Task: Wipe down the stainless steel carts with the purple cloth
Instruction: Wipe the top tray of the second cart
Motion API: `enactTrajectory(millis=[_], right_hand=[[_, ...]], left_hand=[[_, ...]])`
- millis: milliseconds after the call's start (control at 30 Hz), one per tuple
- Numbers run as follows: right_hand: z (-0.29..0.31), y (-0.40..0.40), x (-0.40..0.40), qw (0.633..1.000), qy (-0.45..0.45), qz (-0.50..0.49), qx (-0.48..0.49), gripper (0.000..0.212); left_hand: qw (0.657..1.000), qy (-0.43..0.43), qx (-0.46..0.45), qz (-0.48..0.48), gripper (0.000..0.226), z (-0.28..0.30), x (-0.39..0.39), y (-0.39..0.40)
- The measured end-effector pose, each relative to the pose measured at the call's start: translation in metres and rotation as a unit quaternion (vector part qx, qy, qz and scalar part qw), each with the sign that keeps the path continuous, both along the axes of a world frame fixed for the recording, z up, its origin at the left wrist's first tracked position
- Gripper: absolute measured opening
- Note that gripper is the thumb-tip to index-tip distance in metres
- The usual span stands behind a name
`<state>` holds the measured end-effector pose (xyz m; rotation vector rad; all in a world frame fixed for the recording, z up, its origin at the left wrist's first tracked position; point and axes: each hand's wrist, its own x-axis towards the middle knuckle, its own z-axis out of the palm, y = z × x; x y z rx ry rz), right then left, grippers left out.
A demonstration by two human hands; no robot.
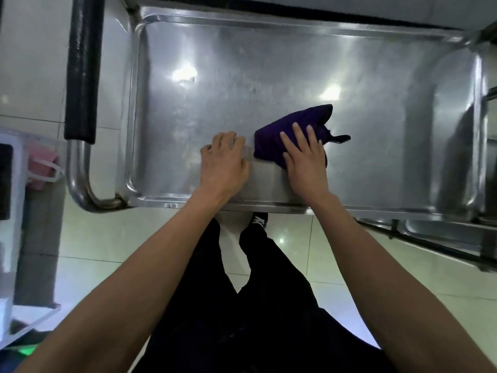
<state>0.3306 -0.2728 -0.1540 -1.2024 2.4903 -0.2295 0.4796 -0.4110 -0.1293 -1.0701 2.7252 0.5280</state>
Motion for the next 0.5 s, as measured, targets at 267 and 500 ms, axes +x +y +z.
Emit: enactTrajectory(millis=[267, 500], right_hand=[[-0.004, 0.024, 0.019, 1.000, 0.019, 0.006, 0.013, 0.050], [-0.015, -0.024, 0.066, 0.997, 0.036, 0.065, -0.013, 0.051]], left_hand=[[1.000, 0.006, -0.009, 0.029, 0.039, 0.001, 0.020, 0.004], [0.997, -0.017, -0.008, 0.072, 0.043, 0.003, 0.079, -0.035]])
